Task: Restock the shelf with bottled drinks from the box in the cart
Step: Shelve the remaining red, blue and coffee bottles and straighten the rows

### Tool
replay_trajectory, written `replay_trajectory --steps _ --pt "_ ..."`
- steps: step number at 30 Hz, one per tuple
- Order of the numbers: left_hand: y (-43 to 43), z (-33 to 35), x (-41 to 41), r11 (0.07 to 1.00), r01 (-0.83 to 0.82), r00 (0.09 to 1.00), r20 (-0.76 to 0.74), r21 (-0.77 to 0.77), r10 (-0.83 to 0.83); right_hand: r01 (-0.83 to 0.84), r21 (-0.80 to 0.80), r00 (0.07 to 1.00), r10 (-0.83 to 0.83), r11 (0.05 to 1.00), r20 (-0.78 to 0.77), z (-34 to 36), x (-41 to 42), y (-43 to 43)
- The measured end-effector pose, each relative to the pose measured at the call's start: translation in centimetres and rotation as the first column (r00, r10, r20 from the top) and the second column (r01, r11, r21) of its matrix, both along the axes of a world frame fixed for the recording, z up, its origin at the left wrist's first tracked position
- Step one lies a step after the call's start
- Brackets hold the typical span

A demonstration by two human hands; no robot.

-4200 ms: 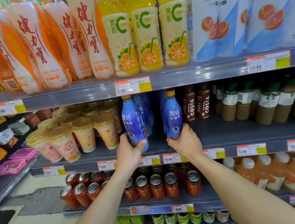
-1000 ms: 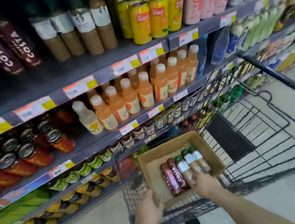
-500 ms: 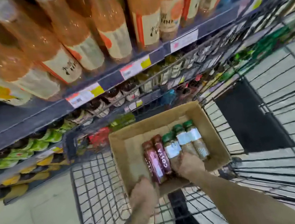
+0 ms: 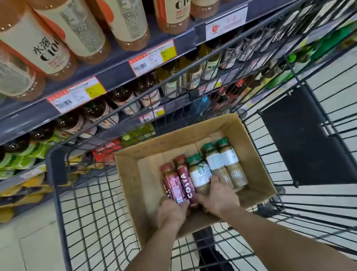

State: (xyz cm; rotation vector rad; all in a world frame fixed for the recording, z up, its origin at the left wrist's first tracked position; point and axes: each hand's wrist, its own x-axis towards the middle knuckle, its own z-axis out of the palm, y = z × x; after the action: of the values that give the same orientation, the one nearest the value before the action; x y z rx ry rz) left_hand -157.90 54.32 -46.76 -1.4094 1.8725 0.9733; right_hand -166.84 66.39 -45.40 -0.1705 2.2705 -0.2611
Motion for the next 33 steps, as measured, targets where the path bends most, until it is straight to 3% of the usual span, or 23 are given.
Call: replay_trajectory --steps 7,12,19,33 --pt "-0.1 -0.3 0.4 0.995 -0.093 0.993 -0.065 0.030 0.095 0.095 -0.043 0.995 -0.093 0.995 0.039 -0.2 -0.2 -0.2" --pt "-1.1 5.1 1.2 0.980 -0.177 0.964 -0.186 0.092 0.192 0.126 -0.105 0.991 -0.119 0.987 0.067 3.0 0.0 -0.1" --pt "-2.8 16.2 2.3 0.978 -0.192 0.920 -0.333 0.079 0.208 0.215 -0.310 0.975 -0.220 0.926 0.018 13.2 0.3 -1.2" --pt "-8.5 37.7 6.5 0.961 -0.269 0.628 -0.768 -0.067 0.122 0.116 -0.685 0.944 -0.295 0.720 -0.150 35.1 4.7 -5.6"
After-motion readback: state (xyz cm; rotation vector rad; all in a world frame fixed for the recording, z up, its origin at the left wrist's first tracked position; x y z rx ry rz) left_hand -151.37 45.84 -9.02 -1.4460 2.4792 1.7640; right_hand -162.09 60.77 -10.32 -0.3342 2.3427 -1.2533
